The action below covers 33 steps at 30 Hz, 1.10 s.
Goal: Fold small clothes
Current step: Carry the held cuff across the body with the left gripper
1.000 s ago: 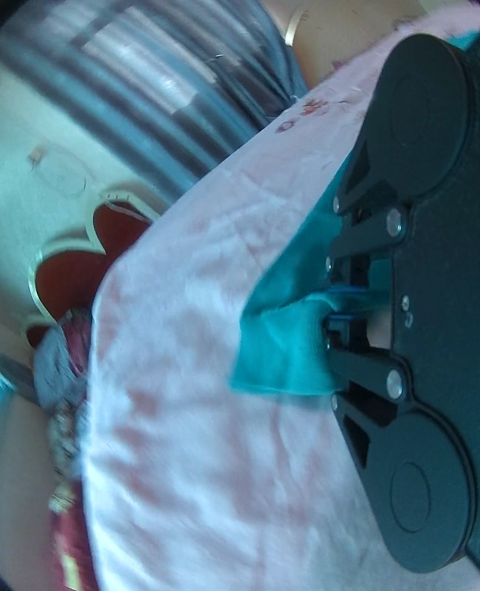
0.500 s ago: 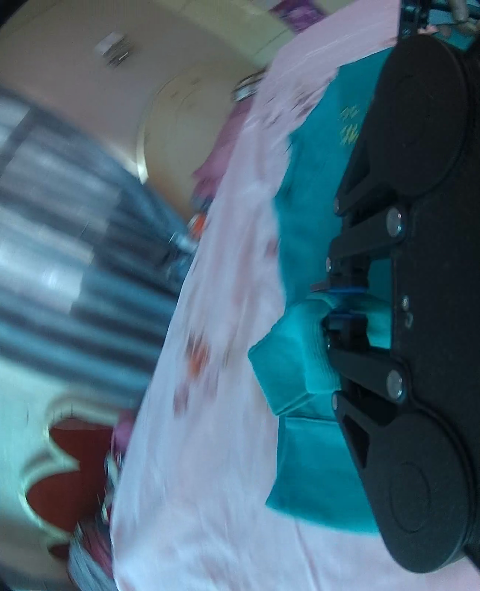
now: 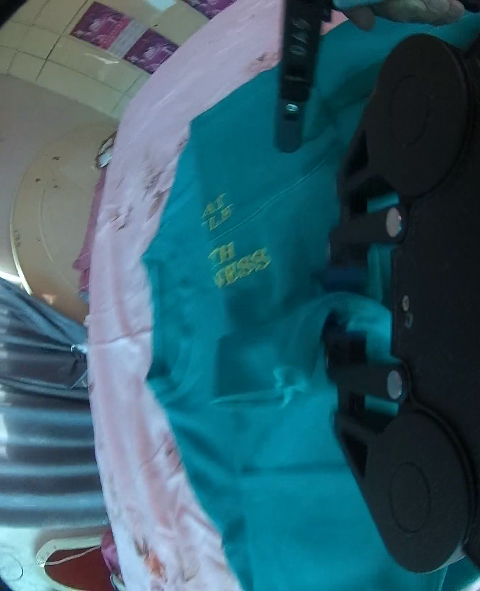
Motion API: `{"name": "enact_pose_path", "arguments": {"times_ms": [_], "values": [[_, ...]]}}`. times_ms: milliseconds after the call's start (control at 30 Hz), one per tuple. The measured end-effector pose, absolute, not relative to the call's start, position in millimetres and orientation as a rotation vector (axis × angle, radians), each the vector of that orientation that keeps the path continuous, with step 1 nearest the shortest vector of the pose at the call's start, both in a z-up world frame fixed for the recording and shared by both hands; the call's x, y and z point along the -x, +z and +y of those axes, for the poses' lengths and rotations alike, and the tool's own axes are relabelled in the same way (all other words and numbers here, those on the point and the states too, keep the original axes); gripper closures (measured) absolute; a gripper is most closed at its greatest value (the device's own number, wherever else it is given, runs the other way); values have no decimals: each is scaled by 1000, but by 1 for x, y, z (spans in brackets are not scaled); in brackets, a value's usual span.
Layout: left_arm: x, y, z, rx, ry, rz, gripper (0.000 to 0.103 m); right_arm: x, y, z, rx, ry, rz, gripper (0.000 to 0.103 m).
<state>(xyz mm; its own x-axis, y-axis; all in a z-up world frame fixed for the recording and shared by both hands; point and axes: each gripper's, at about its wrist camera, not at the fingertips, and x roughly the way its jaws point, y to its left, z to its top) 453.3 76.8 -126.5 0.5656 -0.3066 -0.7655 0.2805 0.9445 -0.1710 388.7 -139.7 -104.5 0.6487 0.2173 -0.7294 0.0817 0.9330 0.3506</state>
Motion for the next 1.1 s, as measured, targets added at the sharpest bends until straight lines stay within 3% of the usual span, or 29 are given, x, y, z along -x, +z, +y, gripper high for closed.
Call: {"name": "enact_pose_path", "arguments": {"times_ms": [67, 100, 133, 167, 200, 267, 367, 500, 567, 667, 700, 767, 800, 833, 967, 1033, 1100], "values": [[-445, -124, 73, 35, -374, 866, 21, -387, -102, -142, -399, 97, 865, 74], [-439, -121, 73, 34, -371, 842, 21, -387, -101, -142, -413, 103, 868, 67], [-432, -118, 77, 34, -371, 821, 21, -386, -100, -141, -427, 105, 863, 34], [-425, -115, 83, 38, -366, 807, 21, -384, -97, -140, -437, 109, 842, 19], [-418, -112, 92, 38, -346, 802, 24, -382, -94, -137, -443, 133, 815, 14], [-398, -104, 120, 37, -291, 779, 30, -383, -90, -125, -429, 171, 798, 15], [-367, -96, 172, 50, -199, 772, 35, -385, -82, -94, -363, 273, 776, 29], [-337, -103, 237, 101, -38, 824, 43, -388, -79, -37, -175, 371, 764, 31], [-335, -112, 260, 154, 11, 869, 52, -389, -80, -5, -40, 406, 752, 31], [-345, -119, 271, 167, 24, 880, 53, -386, -86, 44, 238, 458, 726, 36], [-348, -119, 272, 160, 22, 878, 53, -386, -91, 59, 336, 461, 727, 47], [-355, -119, 271, 143, 24, 874, 52, -389, -105, 78, 492, 439, 723, 59], [-359, -119, 268, 138, 23, 872, 54, -392, -110, 82, 529, 422, 722, 73], [-362, -119, 268, 133, 18, 872, 55, -395, -112, 82, 544, 394, 726, 98], [-360, -124, 269, 117, -2, 870, 64, -405, -92, 42, 342, 273, 695, 99], [-357, -124, 269, 112, -24, 864, 75, -399, -70, 5, 172, 195, 635, 99], [-357, -125, 267, 103, -53, 863, 92, -389, -64, -37, 46, 84, 607, 99]]}}
